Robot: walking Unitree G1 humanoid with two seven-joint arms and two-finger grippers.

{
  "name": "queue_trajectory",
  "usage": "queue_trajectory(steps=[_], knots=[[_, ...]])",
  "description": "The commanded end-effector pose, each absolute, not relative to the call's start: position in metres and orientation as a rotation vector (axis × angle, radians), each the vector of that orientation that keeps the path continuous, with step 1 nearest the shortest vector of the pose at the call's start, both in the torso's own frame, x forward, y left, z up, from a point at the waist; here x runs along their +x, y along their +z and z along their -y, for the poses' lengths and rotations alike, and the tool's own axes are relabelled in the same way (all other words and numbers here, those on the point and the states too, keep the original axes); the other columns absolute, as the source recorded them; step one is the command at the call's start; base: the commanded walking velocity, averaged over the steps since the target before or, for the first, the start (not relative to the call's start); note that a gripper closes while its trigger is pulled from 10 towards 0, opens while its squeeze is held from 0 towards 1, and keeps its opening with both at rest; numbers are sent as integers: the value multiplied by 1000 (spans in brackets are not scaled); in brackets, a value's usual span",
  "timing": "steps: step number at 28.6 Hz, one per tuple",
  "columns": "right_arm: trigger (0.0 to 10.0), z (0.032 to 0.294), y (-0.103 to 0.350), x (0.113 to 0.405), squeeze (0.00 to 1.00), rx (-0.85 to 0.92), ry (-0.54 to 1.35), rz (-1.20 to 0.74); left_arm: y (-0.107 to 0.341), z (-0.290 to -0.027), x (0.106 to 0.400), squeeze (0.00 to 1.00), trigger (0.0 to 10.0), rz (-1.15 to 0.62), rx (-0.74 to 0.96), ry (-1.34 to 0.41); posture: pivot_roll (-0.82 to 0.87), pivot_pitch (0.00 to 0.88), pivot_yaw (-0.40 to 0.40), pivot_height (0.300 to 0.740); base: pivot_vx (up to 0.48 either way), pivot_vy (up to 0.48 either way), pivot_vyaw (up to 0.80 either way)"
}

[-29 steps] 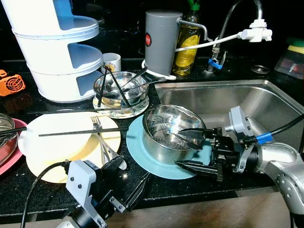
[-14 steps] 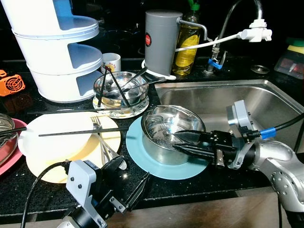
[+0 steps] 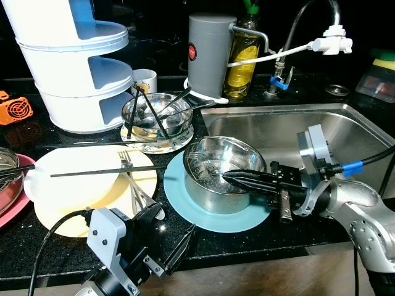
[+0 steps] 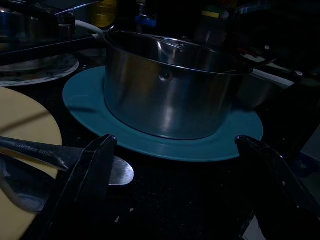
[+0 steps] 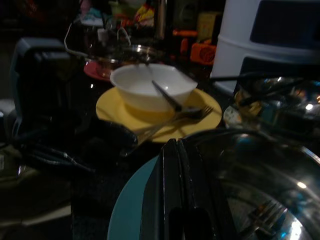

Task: Kitchen organization

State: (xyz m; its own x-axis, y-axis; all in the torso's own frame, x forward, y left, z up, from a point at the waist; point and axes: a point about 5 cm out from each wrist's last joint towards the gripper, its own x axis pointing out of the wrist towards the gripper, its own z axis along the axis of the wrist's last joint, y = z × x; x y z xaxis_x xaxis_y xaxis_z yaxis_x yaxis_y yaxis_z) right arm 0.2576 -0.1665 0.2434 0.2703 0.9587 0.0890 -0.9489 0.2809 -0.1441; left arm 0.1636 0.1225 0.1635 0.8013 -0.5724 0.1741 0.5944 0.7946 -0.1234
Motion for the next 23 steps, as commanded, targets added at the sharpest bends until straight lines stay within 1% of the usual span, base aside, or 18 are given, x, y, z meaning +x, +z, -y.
queue_trajectory(steps=[1, 4, 5, 6, 8, 9, 10, 14, 23], knots=[[0, 167, 247, 258, 0, -55, 1283, 188, 161, -121, 164, 0, 10000, 114, -168, -635, 39, 0, -63, 740, 0, 0, 0], [0, 170, 252, 260, 0, -34, 1262, 214, 161, -120, 164, 0, 10000, 114, -169, -635, 39, 0, -62, 740, 0, 0, 0], [4431, 172, 252, 262, 0, -41, 1237, 212, 161, -120, 164, 0, 10000, 114, -169, -636, 40, 0, -63, 740, 0, 0, 0], [10000, 174, 251, 264, 0, -43, 1222, 201, 161, -120, 163, 0, 10000, 114, -169, -636, 39, 0, -63, 740, 0, 0, 0], [10000, 177, 250, 265, 0, -34, 1213, 191, 161, -120, 163, 0, 10000, 114, -169, -637, 39, 0, -63, 740, 0, 0, 0], [10000, 182, 250, 263, 796, -9, 1230, 177, 161, -120, 163, 0, 10000, 113, -169, -637, 39, 0, -64, 740, 0, 0, 0], [10000, 194, 246, 258, 1000, 20, 1265, 133, 160, -121, 163, 0, 10000, 113, -169, -636, 40, 0, -64, 740, 0, 0, 0], [10000, 202, 238, 257, 1000, -11, 1243, 90, 160, -121, 163, 0, 10000, 111, -170, -636, 35, 0, -64, 740, 0, 0, 0], [10000, 201, 225, 254, 1000, -71, 1244, 46, 160, -120, 163, 0, 10000, 110, -171, -642, 33, 0, -60, 740, 0, 0, 0]])
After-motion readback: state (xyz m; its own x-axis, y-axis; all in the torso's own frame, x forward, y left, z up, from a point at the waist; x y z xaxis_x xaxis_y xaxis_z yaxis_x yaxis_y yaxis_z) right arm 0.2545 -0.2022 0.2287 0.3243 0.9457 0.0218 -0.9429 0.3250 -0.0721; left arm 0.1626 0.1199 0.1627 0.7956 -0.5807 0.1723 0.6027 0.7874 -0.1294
